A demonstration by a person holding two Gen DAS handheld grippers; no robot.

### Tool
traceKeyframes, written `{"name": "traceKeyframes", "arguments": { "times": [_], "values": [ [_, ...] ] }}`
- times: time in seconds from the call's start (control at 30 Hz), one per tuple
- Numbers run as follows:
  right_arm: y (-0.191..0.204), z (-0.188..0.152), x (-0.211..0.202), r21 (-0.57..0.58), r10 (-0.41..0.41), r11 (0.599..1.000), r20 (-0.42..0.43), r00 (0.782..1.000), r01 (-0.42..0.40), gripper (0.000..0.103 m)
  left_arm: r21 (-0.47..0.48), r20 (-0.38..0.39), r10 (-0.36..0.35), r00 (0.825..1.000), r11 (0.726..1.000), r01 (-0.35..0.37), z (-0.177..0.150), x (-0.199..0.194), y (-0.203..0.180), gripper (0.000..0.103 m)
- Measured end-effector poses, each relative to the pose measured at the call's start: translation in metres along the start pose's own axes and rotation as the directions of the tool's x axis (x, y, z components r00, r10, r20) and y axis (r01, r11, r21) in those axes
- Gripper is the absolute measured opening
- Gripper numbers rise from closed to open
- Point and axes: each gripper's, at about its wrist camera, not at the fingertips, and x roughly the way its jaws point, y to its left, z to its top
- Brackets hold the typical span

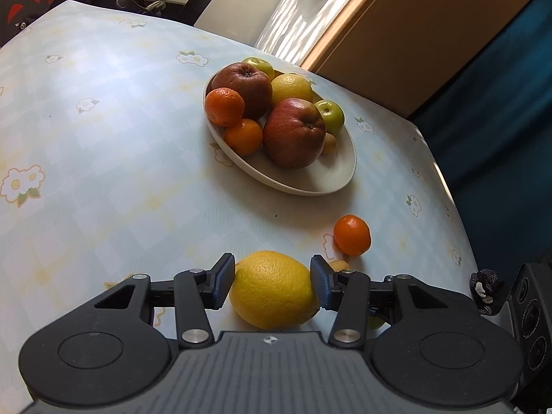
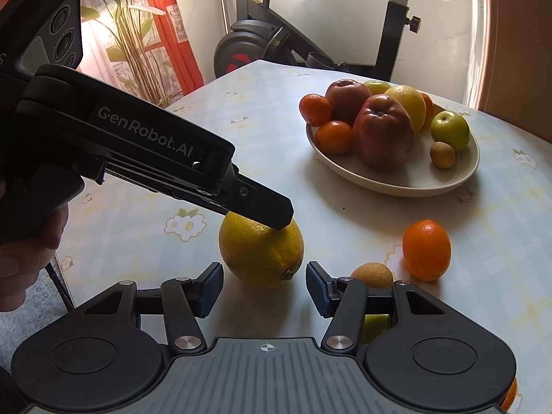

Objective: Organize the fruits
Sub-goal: 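Grasp the yellow lemon between both tools, then carry the lemon onto the plate with both tools and release it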

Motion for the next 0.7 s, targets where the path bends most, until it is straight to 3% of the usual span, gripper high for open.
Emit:
{"name": "traceKeyframes", "arguments": {
  "times": [0.43,0.7],
  "values": [
    [-0.005,0.005,0.006,-0.003,0.001,1.0,0.011,1.0,-0.001,0.047,-0.19,-0.01,-0.149,0.989,0.971,0.145,0.001,0.011,0.036,0.052],
    [-0.01,0.006,0.002,0.027,0.015,1.0,0.038,0.999,-0.016,0.047,-0.121,0.019,-0.116,0.993,0.986,0.117,0.003,0.004,0.021,0.052]
  ]
}}
